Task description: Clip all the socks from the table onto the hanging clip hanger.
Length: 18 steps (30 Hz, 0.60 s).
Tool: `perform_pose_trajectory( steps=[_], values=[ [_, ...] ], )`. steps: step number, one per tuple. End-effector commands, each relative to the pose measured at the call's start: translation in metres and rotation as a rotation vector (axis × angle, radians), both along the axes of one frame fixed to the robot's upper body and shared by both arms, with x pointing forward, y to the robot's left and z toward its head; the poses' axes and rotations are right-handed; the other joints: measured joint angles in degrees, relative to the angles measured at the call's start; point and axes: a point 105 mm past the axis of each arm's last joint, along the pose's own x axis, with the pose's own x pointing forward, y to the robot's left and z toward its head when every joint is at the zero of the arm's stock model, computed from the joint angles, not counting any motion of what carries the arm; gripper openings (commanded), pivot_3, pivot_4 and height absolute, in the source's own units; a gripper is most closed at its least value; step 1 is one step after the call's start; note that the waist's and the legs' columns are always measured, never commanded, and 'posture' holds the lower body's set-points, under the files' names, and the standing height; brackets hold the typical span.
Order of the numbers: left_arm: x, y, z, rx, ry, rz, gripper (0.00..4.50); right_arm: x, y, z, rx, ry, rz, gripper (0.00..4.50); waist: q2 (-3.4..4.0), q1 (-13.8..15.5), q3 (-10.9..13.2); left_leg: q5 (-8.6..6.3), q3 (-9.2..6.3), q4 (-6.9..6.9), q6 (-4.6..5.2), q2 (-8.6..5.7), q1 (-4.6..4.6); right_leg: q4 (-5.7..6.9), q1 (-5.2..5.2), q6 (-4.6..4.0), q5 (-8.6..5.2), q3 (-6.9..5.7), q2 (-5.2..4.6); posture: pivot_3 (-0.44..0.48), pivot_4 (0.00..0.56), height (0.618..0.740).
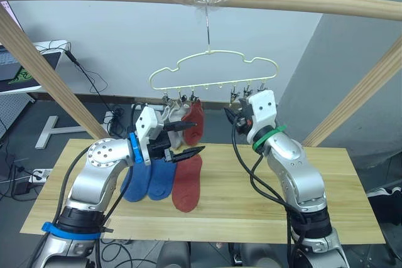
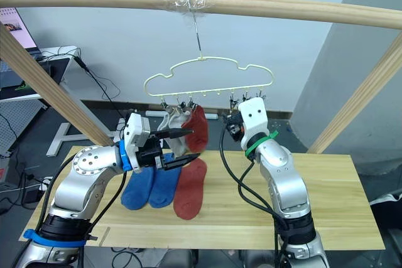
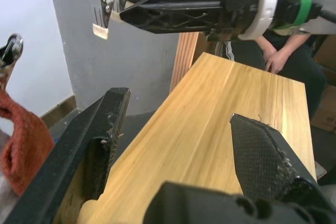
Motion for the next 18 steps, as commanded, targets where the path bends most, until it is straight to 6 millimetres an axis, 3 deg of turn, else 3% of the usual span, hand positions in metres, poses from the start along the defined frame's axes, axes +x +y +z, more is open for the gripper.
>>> perform_pose_trajectory(
  steps=[1, 9, 18],
  values=[
    [0.000, -0.003, 0.012, -0.030, -0.032, -0.018, 3.51, 0.007, -0.002, 0.011, 0.036, -0.015, -0.016, 2.48, 0.00, 0.0, 0.0, 0.00, 0.00, 0.00, 0.00, 0.00, -0.01, 0.00, 0.00, 0.00, 0.00, 0.00, 0.00, -0.017, 0.163, 0.705],
    [0.000, -0.005, 0.009, -0.025, -0.036, -0.019, 3.51, 0.019, 0.002, 0.018, 0.059, -0.015, -0.024, 2.48, 0.00, 0.0, 0.0, 0.00, 0.01, -0.01, 0.00, 0.00, -0.02, 0.00, -0.03, -0.15, 0.09, 0.00, 0.00, -0.012, 0.160, 0.705],
    [0.001, -0.007, 0.013, -0.040, -0.034, -0.008, 3.51, 0.024, 0.022, 0.033, 0.082, -0.053, 0.039, 2.48, 0.01, 0.0, 0.0, 0.00, 0.03, -0.02, 0.00, 0.00, -0.02, 0.02, -0.05, -0.15, 0.09, 0.01, 0.00, -0.006, 0.158, 0.705]
  ],
)
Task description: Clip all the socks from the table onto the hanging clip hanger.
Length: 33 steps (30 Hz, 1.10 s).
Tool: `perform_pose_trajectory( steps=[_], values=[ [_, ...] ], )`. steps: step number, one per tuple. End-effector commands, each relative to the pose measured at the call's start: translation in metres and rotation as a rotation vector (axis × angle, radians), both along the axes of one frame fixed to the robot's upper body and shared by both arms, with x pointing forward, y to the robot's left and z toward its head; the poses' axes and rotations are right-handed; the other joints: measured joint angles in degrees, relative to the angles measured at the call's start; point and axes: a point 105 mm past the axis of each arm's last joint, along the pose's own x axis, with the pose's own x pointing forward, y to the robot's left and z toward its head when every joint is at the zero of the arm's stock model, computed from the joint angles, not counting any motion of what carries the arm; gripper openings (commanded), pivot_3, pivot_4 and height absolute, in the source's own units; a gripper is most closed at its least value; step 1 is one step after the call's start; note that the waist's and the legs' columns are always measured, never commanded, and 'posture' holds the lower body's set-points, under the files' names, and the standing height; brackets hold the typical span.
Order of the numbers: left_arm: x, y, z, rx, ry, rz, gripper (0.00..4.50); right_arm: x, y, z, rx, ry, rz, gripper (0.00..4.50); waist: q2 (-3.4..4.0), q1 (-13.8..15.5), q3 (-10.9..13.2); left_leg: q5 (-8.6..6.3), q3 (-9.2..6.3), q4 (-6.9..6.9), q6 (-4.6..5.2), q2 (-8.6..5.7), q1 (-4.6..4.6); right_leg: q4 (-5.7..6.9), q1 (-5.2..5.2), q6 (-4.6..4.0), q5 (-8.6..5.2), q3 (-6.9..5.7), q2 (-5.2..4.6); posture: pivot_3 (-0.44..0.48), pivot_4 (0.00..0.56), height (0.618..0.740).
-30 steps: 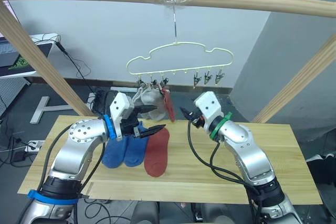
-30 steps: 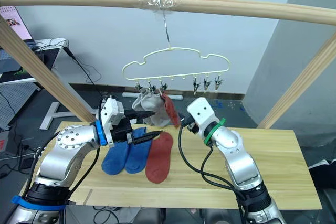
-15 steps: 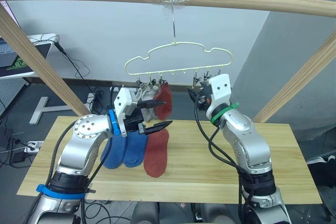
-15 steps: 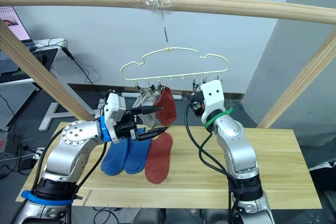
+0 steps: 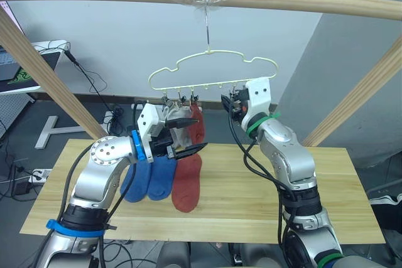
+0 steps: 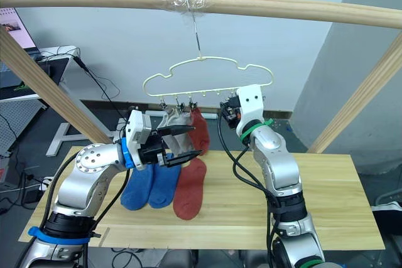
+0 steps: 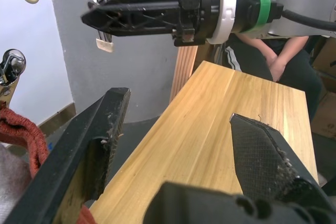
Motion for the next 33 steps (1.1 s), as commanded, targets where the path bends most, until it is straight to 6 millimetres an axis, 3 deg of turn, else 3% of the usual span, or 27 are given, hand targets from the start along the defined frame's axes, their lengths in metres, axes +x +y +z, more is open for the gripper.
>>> perform_pose_trajectory(
  steps=[1, 15, 22, 23, 28, 33],
  values=[
    [-0.002, -0.004, 0.011, -0.022, -0.035, -0.014, 3.51, -0.001, 0.009, 0.021, 0.035, -0.073, 0.033, 2.48, 0.00, 0.0, 0.0, 0.00, 0.00, 0.00, 0.00, 0.00, 0.00, 0.00, 0.00, 0.00, 0.00, 0.00, 0.00, -0.006, 0.158, 0.705],
    [-0.001, -0.006, 0.014, -0.035, -0.027, -0.001, 3.51, 0.003, 0.014, 0.024, 0.068, -0.067, 0.052, 2.48, 0.00, 0.1, 0.0, 0.00, -0.01, 0.00, 0.00, 0.00, -0.01, 0.00, -0.01, -0.01, 0.00, -0.01, 0.00, 0.002, 0.156, 0.705],
    [0.002, -0.011, 0.009, -0.013, -0.019, 0.016, 3.51, 0.005, 0.013, 0.025, 0.082, -0.067, 0.049, 0.24, 0.00, 0.1, 0.0, 0.00, -0.01, -0.01, 0.00, 0.00, -0.01, 0.00, -0.01, -0.01, 0.00, -0.01, -0.01, 0.002, 0.156, 0.705],
    [0.003, -0.012, 0.005, 0.005, -0.017, 0.022, 3.51, 0.005, 0.013, 0.026, 0.083, -0.068, 0.048, 0.04, 0.00, 0.1, 0.0, 0.00, 0.00, -0.01, 0.00, 0.00, -0.01, 0.00, -0.01, -0.01, 0.00, -0.01, 0.00, 0.002, 0.156, 0.705],
    [0.008, -0.009, -0.014, 0.096, 0.013, 0.067, 3.51, 0.005, 0.013, 0.027, 0.081, -0.074, 0.048, 0.02, 0.00, 0.1, 0.0, 0.00, -0.01, -0.01, 0.00, 0.00, -0.01, 0.01, -0.02, -0.01, 0.00, -0.01, 0.00, 0.002, 0.156, 0.705],
    [0.015, 0.003, -0.068, 0.244, 0.109, 0.181, 4.48, 0.005, 0.014, 0.031, 0.093, -0.082, 0.049, 0.00, 0.02, -0.1, 0.0, 0.00, 0.02, -0.03, 0.00, 0.00, 0.00, 0.02, -0.04, -0.01, 0.00, 0.02, 0.00, 0.002, 0.158, 0.705]
  ],
)
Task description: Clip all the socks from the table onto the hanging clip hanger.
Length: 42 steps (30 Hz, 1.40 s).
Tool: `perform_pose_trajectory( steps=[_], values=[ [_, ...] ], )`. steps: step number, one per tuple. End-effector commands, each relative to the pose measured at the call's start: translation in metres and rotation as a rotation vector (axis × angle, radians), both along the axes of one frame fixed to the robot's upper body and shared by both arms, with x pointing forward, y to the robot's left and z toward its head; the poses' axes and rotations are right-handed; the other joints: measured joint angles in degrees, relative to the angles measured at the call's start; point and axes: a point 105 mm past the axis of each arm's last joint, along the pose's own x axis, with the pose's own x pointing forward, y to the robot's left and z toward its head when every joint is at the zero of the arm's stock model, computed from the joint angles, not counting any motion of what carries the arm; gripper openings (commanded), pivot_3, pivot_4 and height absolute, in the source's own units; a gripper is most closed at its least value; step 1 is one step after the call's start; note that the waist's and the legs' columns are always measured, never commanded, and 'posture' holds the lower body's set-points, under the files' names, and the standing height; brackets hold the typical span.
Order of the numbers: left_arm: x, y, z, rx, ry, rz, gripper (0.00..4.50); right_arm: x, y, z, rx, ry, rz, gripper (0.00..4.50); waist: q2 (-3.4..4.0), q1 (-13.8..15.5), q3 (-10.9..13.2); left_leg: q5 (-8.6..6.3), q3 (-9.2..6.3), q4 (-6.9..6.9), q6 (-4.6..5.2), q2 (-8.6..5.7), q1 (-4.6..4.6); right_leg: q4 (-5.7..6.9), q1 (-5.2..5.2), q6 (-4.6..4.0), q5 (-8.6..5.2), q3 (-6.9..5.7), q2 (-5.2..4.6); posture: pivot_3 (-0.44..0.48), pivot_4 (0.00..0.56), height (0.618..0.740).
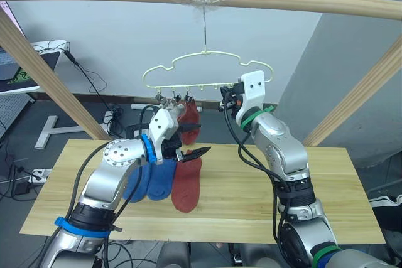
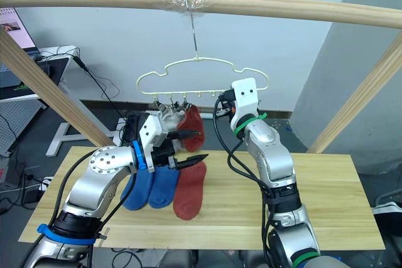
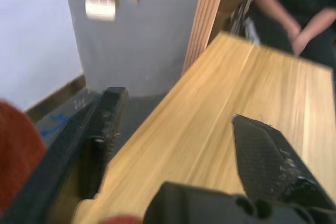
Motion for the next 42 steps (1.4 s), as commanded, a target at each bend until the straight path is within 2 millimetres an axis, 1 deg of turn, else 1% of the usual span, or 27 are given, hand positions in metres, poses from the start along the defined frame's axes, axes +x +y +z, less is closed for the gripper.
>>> perform_pose_trajectory(
  steps=[1, 4, 6, 8, 10, 14, 16, 17, 19, 21, 23, 29, 31, 32, 33, 34, 37, 42],
  values=[
    [0.007, 0.007, -0.032, 0.087, 0.037, 0.102, 4.48, -0.003, 0.005, 0.025, 0.046, -0.080, 0.021, 0.00, 0.02, 0.0, 0.0, 0.00, 0.00, 0.00, 0.00, 0.00, -0.01, 0.01, -0.02, 0.00, 0.00, 0.00, 0.00, 0.002, 0.158, 0.705],
    [0.011, 0.008, -0.055, 0.106, 0.103, 0.162, 4.48, -0.004, 0.006, 0.025, 0.049, -0.082, 0.025, 0.00, 0.02, 0.2, 0.0, 0.00, -0.02, 0.01, 0.00, 0.00, -0.07, 0.01, -0.06, 0.00, 0.00, -0.02, 0.00, 0.001, 0.158, 0.705],
    [0.018, 0.011, -0.070, 0.141, 0.105, 0.225, 4.48, -0.004, 0.007, 0.026, 0.050, -0.082, 0.028, 0.00, 0.02, 0.2, 0.0, 0.00, 0.00, 0.01, 0.00, -0.01, -0.08, 0.01, -0.07, 0.00, 0.00, -0.01, -0.02, -0.003, 0.160, 0.705],
    [0.024, 0.014, -0.085, 0.163, 0.147, 0.293, 4.48, -0.005, 0.007, 0.025, 0.049, -0.081, 0.029, 0.00, 0.02, 0.2, 0.0, 0.00, -0.01, 0.02, 0.00, -0.01, -0.08, 0.01, -0.07, 0.00, 0.00, -0.02, -0.02, -0.003, 0.160, 0.705],
    [0.025, 0.010, -0.093, 0.147, 0.191, 0.292, 4.48, -0.005, 0.007, 0.025, 0.048, -0.079, 0.031, 0.00, 0.03, 0.1, 0.0, 0.00, -0.02, 0.02, 0.00, 0.00, -0.08, 0.02, -0.08, 0.00, 0.00, -0.03, -0.01, -0.007, 0.163, 0.705],
    [0.032, 0.018, -0.113, 0.161, 0.255, 0.374, 4.48, -0.006, 0.007, 0.025, 0.048, -0.077, 0.032, 0.00, 0.03, 0.1, 0.0, 0.00, -0.02, 0.01, 0.00, 0.00, -0.08, 0.05, -0.08, -0.01, 0.01, -0.04, -0.01, -0.016, 0.166, 0.705],
    [0.033, 0.017, -0.119, 0.162, 0.276, 0.376, 4.48, -0.006, 0.007, 0.024, 0.045, -0.077, 0.031, 0.00, 0.03, 0.0, 0.0, 0.00, -0.01, 0.02, 0.00, -0.01, -0.08, 0.05, -0.08, -0.01, 0.01, -0.04, -0.01, -0.018, 0.167, 0.705],
    [0.033, 0.017, -0.123, 0.161, 0.291, 0.380, 4.30, -0.006, 0.008, 0.024, 0.046, -0.077, 0.032, 0.00, 0.03, 0.0, 0.0, 0.00, -0.01, 0.02, 0.00, -0.01, -0.08, 0.05, -0.08, -0.01, 0.01, -0.03, -0.01, -0.023, 0.168, 0.705],
    [0.029, 0.014, -0.129, 0.194, 0.299, 0.335, 3.86, -0.006, 0.008, 0.025, 0.046, -0.076, 0.035, 0.00, 0.02, 0.0, 0.0, 0.00, -0.01, 0.01, 0.00, -0.01, -0.08, 0.05, -0.08, -0.01, 0.01, -0.04, -0.02, -0.027, 0.169, 0.705],
    [0.025, 0.014, -0.135, 0.201, 0.330, 0.324, 3.27, -0.006, 0.009, 0.024, 0.046, -0.075, 0.036, 0.00, 0.03, -0.1, 0.0, 0.00, -0.01, 0.01, 0.00, -0.01, -0.07, 0.06, -0.08, -0.01, 0.01, -0.03, -0.02, -0.032, 0.170, 0.705],
    [0.024, 0.015, -0.136, 0.191, 0.333, 0.333, 2.66, -0.006, 0.009, 0.024, 0.047, -0.076, 0.034, 0.00, 0.03, -0.3, 0.0, 0.00, 0.00, 0.01, 0.00, -0.01, -0.06, 0.07, -0.07, -0.01, 0.01, -0.03, -0.02, -0.035, 0.171, 0.705],
    [0.024, 0.012, -0.131, 0.176, 0.307, 0.314, 0.72, -0.007, 0.009, 0.024, 0.049, -0.072, 0.034, 0.00, 0.03, -0.5, 0.0, 0.00, -0.01, 0.02, 0.00, -0.01, -0.04, 0.10, -0.06, 0.00, 0.01, -0.03, -0.02, -0.036, 0.170, 0.705],
    [0.024, 0.004, -0.122, 0.136, 0.269, 0.277, 0.13, -0.007, 0.010, 0.024, 0.048, -0.072, 0.038, 0.00, 0.03, -0.6, 0.0, 0.00, -0.01, 0.02, 0.00, -0.01, -0.05, 0.10, -0.07, 0.00, 0.01, -0.03, -0.02, -0.036, 0.170, 0.705],
    [0.024, 0.001, -0.118, 0.117, 0.252, 0.259, 0.06, -0.007, 0.010, 0.024, 0.048, -0.072, 0.039, 0.00, 0.03, -0.7, 0.0, 0.00, -0.01, 0.02, 0.00, -0.01, -0.05, 0.10, -0.07, -0.01, 0.01, -0.03, -0.02, -0.036, 0.170, 0.705],
    [0.023, -0.007, -0.109, 0.077, 0.203, 0.219, 0.06, -0.008, 0.010, 0.024, 0.048, -0.072, 0.042, 0.00, 0.03, -0.7, 0.0, 0.00, -0.01, 0.02, 0.00, -0.01, -0.05, 0.09, -0.07, -0.01, 0.01, -0.02, -0.02, -0.037, 0.169, 0.705],
    [0.023, -0.019, -0.094, 0.023, 0.134, 0.164, 0.06, -0.008, 0.010, 0.024, 0.048, -0.072, 0.042, 0.00, 0.03, -0.7, 0.0, 0.00, -0.01, 0.02, 0.00, -0.01, -0.06, 0.08, -0.07, -0.01, 0.01, -0.02, -0.02, -0.039, 0.168, 0.705],
    [0.025, -0.042, -0.058, -0.063, -0.053, 0.072, 0.06, -0.008, 0.009, 0.025, 0.056, -0.068, 0.045, 0.00, 0.03, -0.4, 0.0, 0.00, -0.01, 0.02, 0.00, -0.02, -0.10, 0.05, -0.07, -0.01, 0.01, -0.04, -0.07, -0.040, 0.167, 0.705],
    [0.033, -0.059, -0.032, -0.073, -0.242, 0.027, 0.06, -0.010, 0.010, 0.025, 0.067, -0.058, 0.058, 0.00, 0.03, -0.4, 0.0, 0.00, 0.00, 0.04, 0.00, -0.04, -0.08, 0.07, -0.06, 0.00, 0.02, -0.02, -0.06, -0.045, 0.165, 0.705]
  ],
)
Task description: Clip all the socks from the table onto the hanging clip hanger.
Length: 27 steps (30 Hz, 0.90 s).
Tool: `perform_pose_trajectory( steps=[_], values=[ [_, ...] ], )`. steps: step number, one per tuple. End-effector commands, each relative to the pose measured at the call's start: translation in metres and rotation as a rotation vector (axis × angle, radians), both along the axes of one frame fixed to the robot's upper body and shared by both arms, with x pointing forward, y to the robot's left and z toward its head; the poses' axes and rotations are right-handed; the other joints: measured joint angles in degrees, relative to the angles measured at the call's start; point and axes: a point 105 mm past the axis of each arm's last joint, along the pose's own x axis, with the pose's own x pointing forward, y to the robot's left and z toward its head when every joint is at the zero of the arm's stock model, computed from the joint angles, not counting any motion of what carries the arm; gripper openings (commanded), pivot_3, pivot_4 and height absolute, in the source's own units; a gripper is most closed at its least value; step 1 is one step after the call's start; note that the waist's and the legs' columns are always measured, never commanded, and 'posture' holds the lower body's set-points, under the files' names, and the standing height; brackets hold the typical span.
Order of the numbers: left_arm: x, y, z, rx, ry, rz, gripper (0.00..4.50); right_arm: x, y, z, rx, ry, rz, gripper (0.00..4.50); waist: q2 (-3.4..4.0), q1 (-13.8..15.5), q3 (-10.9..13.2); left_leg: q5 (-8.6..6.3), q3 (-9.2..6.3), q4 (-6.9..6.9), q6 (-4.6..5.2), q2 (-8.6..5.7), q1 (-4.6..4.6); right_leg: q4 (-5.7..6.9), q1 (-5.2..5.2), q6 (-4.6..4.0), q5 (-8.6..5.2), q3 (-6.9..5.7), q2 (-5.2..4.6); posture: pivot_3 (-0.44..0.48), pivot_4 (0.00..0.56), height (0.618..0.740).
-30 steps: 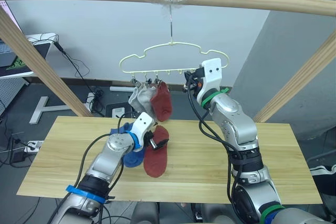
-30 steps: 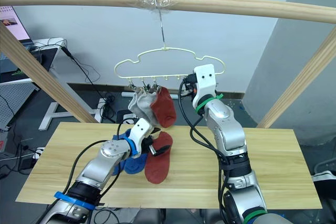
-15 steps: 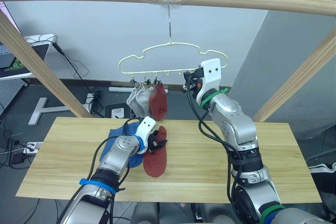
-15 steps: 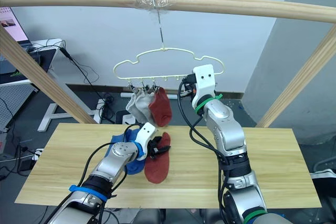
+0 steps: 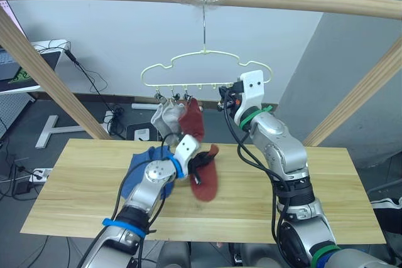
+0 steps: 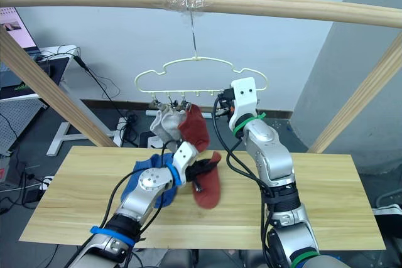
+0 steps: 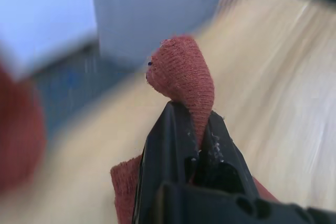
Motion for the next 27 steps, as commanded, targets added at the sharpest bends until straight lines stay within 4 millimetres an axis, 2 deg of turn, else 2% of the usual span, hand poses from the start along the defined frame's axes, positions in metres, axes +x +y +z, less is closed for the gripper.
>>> perform_pose_trajectory(
  steps=[1, 6, 18, 27],
  values=[
    [0.001, -0.011, 0.017, -0.010, -0.130, -0.031, 0.06, -0.009, 0.005, 0.026, 0.043, -0.083, 0.033, 0.00, 0.00, -0.3, 0.0, 0.00, 0.01, 0.00, 0.00, 0.00, 0.00, 0.00, 0.00, 0.00, 0.00, 0.01, 0.00, -0.049, 0.166, 0.705],
    [0.012, -0.015, 0.034, 0.007, -0.268, -0.007, 0.06, -0.011, 0.006, 0.026, 0.049, -0.072, 0.041, 0.00, 0.00, -0.7, 0.0, 0.00, 0.01, -0.03, 0.01, 0.01, -0.02, -0.04, -0.02, 0.00, 0.00, 0.00, 0.01, -0.056, 0.168, 0.705],
    [0.024, -0.012, 0.049, 0.012, -0.379, 0.051, 0.06, -0.014, 0.008, 0.019, 0.041, -0.034, 0.059, 0.00, 0.00, -0.8, 0.0, 0.00, 0.02, -0.02, 0.01, 0.00, -0.03, -0.04, -0.01, 0.01, -0.01, 0.00, 0.02, -0.056, 0.171, 0.705],
    [0.026, -0.014, 0.058, 0.005, -0.430, 0.053, 0.06, -0.015, 0.010, 0.012, 0.019, -0.005, 0.070, 0.00, 0.00, -0.8, 0.0, 0.00, 0.02, -0.03, 0.01, 0.00, -0.02, -0.05, -0.01, 0.01, -0.01, 0.00, 0.02, -0.057, 0.171, 0.705]
  ],
)
